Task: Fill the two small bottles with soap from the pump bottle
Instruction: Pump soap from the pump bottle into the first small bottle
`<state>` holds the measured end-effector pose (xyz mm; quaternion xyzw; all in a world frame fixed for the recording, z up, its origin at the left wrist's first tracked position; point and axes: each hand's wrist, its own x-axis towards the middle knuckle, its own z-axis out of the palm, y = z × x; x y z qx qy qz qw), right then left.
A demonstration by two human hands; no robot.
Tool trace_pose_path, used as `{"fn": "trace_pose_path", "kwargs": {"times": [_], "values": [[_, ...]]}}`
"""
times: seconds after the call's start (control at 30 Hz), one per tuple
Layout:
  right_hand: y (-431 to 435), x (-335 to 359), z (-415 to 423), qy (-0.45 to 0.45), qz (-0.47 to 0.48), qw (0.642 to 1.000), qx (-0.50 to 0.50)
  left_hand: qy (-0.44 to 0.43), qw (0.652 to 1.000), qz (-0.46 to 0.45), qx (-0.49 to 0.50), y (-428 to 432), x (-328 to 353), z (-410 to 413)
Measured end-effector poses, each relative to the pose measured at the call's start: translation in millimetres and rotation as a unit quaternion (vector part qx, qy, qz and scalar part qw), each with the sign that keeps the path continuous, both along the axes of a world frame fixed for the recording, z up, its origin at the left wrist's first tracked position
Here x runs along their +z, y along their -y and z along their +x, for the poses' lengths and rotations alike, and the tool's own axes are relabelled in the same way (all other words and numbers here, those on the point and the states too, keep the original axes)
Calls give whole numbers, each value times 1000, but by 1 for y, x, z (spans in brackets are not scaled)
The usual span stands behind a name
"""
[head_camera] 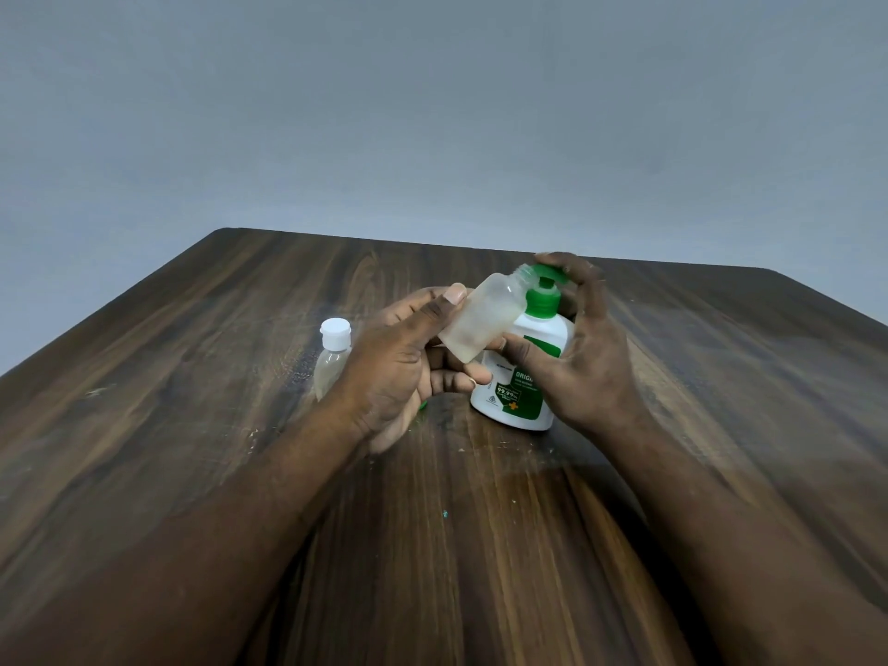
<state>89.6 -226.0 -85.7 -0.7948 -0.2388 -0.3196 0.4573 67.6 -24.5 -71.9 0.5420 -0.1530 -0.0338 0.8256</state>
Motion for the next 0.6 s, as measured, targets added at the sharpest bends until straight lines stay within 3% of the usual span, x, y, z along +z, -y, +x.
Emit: {"fn": "trace_pose_path", "kwargs": {"times": [0.33,0.6], "values": [[-1,-2,-2,7,-11,1000,-19,-13,999,-26,-13,-1,8,-3],[-1,1,-4,2,-6,1000,-18,62,998,29,10,-4,5,0]]}}
